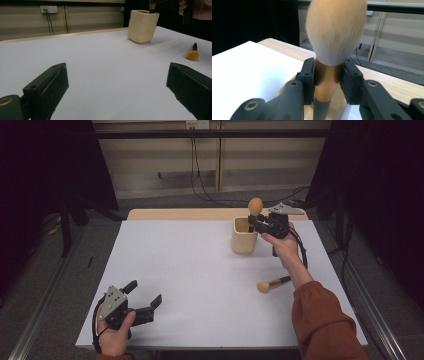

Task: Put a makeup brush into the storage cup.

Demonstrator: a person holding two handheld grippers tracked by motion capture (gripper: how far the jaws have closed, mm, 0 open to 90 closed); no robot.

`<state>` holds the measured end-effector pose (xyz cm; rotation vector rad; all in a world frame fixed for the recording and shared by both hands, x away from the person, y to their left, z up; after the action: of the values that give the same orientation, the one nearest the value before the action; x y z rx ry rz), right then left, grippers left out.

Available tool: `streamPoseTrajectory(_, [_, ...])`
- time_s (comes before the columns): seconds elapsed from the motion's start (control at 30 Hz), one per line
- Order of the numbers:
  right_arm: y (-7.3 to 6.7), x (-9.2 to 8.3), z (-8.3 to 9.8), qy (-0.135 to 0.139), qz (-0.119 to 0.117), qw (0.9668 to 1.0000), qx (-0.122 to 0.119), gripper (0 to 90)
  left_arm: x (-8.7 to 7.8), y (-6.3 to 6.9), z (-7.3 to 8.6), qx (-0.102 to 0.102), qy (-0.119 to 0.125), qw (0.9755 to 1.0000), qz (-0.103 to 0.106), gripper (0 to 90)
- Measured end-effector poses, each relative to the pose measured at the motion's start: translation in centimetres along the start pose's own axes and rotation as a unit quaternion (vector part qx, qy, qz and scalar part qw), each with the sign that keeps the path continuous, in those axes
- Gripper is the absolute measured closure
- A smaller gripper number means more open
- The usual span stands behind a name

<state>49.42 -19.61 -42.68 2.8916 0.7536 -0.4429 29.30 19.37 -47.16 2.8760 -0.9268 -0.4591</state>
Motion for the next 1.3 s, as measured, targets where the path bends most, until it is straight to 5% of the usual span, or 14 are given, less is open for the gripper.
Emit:
streamPoseTrajectory(0.23, [0.2,-0.1,0.2,-0.008,0.004,0.9999,0.014,64.2,0.0,0.0,0.0,-0.001,0.0,1.0,0.0,4.0])
streamPoseTrajectory(0.5, [0.9,-0.5,0.6,-0.007,0.035,0.999,0.028,34.2,0.0,0.0,0.0,-0.001,0.0,1.0,0.001,4.0])
streamPoseTrajectory(0.8, [0.5,-1.6,0.5,0.009,0.023,0.9992,0.031,3.7,0.0,0.0,0.0,0.0,0.0,1.0,-0.001,4.0])
streamPoseTrajectory(1.3, [0.2,-6.7,1.8,0.034,0.008,0.9993,0.016,1.4,-0.1,0.1,-0.3,-0.001,0.01,0.9999,0.003,3.8])
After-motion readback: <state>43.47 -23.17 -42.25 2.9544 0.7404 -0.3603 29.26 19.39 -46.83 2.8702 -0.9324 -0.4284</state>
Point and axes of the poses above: each handheld gripper's, and its own axes: x roughly forward along the jaws, z roughly out of its underside, y roughly to its right, the point moved 7 cm from there along x, roughly forward along the jaws, and after that the axes turned 6 degrees about -x, right-handed, at the moved point
